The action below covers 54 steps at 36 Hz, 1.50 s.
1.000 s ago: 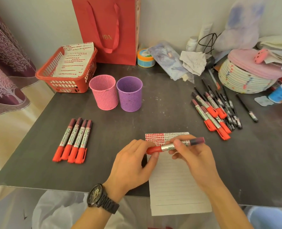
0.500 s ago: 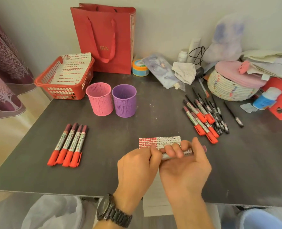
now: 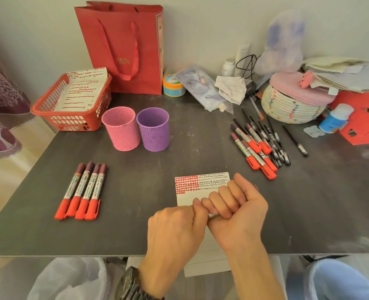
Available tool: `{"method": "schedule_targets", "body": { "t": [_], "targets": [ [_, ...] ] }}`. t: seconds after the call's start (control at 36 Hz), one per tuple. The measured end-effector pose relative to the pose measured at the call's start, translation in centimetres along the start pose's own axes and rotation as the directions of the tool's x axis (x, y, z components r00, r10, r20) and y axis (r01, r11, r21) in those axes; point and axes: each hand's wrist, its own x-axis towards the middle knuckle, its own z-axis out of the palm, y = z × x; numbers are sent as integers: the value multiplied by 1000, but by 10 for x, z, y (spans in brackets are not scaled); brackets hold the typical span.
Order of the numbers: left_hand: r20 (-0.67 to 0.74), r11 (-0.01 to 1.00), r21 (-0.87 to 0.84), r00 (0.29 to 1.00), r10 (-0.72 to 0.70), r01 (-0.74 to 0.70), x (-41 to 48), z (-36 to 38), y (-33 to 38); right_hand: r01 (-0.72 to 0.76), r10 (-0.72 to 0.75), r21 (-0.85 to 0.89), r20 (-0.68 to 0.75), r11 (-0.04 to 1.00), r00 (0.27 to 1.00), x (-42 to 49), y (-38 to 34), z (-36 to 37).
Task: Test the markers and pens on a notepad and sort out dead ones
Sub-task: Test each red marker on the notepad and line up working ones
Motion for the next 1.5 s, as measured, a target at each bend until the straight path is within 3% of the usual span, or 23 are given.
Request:
{"method": "schedule_targets", "body": {
  "t": [0.06, 0.14, 0.22, 0.31, 0.47, 0.61, 0.78, 0.92, 1.03, 1.33, 1.5],
  "targets": [
    [130, 994, -41, 987, -94, 100, -3, -2, -7, 11, -6, -48, 86, 999, 996, 2, -8, -1],
    [146, 991, 33, 980, -135, 132, -7, -18, -46, 126, -108, -91, 179, 988, 978, 8, -52, -5],
    [51, 960, -48, 961, -273, 276, -5, -37, -77, 199, -176, -82, 229, 977, 957, 17, -93, -13],
    [-19, 905, -258, 935, -353, 337, 6, -38, -76, 156, -123, -115, 250, 981, 960, 25, -91, -17],
    [19, 908, -307, 956, -293, 284, 26, -25, -65, 82, -43, -274, 143, 958, 989, 30, -64, -23],
    [84, 936, -296, 981, -173, 190, 29, -12, -67, 85, -63, -579, 58, 811, 996, 32, -57, -32],
    [218, 963, -222, 970, -106, 155, 31, 2, -72, 45, -6, -755, 54, 654, 999, 37, -50, -28],
    [294, 990, -92, 953, -72, 103, 29, 10, -79, 58, 3, -794, 74, 605, 997, 45, -41, -17],
    [316, 995, -10, 945, -87, 95, 31, 15, -81, 155, -106, -805, 114, 573, 988, 54, -30, -10],
    [296, 993, 14, 948, -115, 117, 32, 17, -83, 348, -310, -882, 249, 319, 917, 72, -2, -20],
    [290, 991, 17, 948, -133, 134, 33, 19, -83, 346, -280, -892, 267, 291, 922, 71, 0, -22]
  ]
}}
